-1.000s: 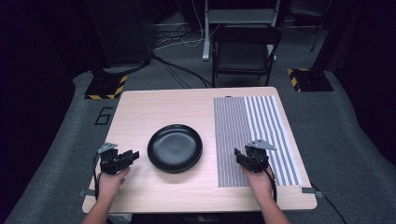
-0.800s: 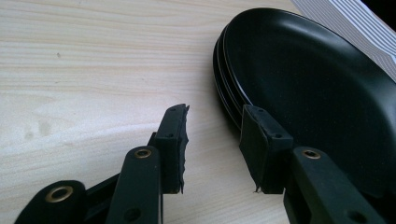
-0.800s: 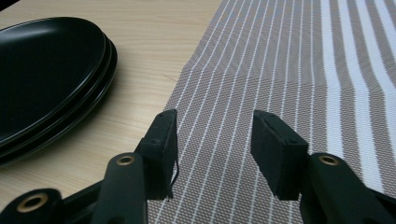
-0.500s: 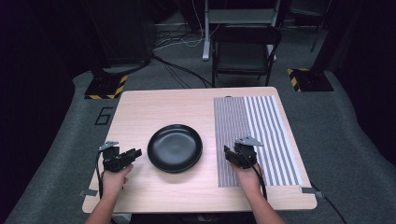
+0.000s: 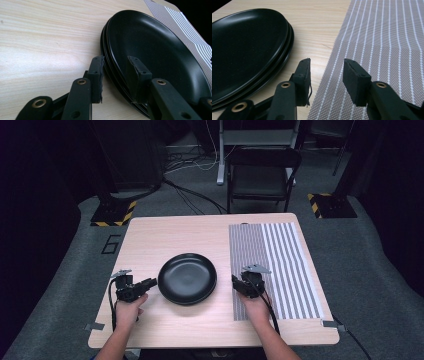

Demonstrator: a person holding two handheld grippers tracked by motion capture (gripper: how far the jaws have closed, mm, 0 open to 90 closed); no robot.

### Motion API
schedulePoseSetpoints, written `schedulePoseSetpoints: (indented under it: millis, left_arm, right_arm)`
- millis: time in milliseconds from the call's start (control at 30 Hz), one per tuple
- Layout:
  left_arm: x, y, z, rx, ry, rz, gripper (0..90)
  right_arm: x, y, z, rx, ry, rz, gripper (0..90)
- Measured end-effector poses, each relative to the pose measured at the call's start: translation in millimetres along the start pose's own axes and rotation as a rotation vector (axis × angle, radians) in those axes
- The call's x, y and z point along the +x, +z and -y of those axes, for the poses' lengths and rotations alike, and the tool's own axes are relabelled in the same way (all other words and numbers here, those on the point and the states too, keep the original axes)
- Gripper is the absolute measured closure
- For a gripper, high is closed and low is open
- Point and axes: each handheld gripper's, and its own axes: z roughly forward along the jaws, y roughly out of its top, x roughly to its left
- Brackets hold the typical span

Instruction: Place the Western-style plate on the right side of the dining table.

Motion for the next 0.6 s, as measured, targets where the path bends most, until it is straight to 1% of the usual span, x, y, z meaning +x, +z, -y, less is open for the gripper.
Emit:
schedulePoseSetpoints:
  millis: [33, 67, 133, 167, 267, 300, 400, 467, 533, 600]
  left_arm:
    - [-1.4, 1.1, 0.5, -0.001, -0.008, 0.000, 67.3]
    - [-1.7, 1.4, 0.7, 0.002, -0.002, -0.001, 67.6]
    - [-2.3, 2.2, 0.9, 0.000, -0.021, 0.005, 68.5]
    - [-2.2, 2.3, 0.9, -0.003, -0.030, 0.010, 68.7]
    - [-2.3, 3.1, 0.9, -0.015, -0.061, 0.019, 69.6]
    - [-2.9, 3.5, 1.1, -0.015, -0.067, 0.019, 69.9]
    - [-3.0, 4.8, 1.5, -0.016, -0.058, 0.020, 70.7]
    - [-4.6, 5.3, 1.9, -0.014, -0.066, 0.020, 71.6]
    - [-4.8, 5.5, 1.8, -0.013, -0.066, 0.019, 72.2]
    - [-4.6, 5.9, 1.9, -0.012, -0.072, 0.029, 73.1]
  right_arm:
    - [1.9, 0.6, -0.4, 0.000, 0.007, -0.007, 58.5]
    - [3.1, 1.3, -0.9, -0.007, 0.005, -0.013, 58.9]
    - [5.6, 2.2, -1.4, -0.012, 0.016, -0.022, 60.3]
    - [6.5, 2.9, -1.6, -0.012, 0.031, -0.030, 60.6]
    - [8.7, 5.1, -1.9, -0.008, 0.047, -0.043, 62.1]
    - [9.0, 5.9, -1.8, -0.008, 0.045, -0.043, 62.7]
    - [9.8, 7.2, -1.4, -0.010, 0.045, -0.044, 64.3]
    - [10.8, 8.9, -0.8, -0.005, 0.049, -0.040, 66.0]
    - [11.3, 9.7, -0.3, 0.001, 0.052, -0.044, 66.9]
    - [11.9, 10.7, 0.1, 0.002, 0.057, -0.047, 67.0]
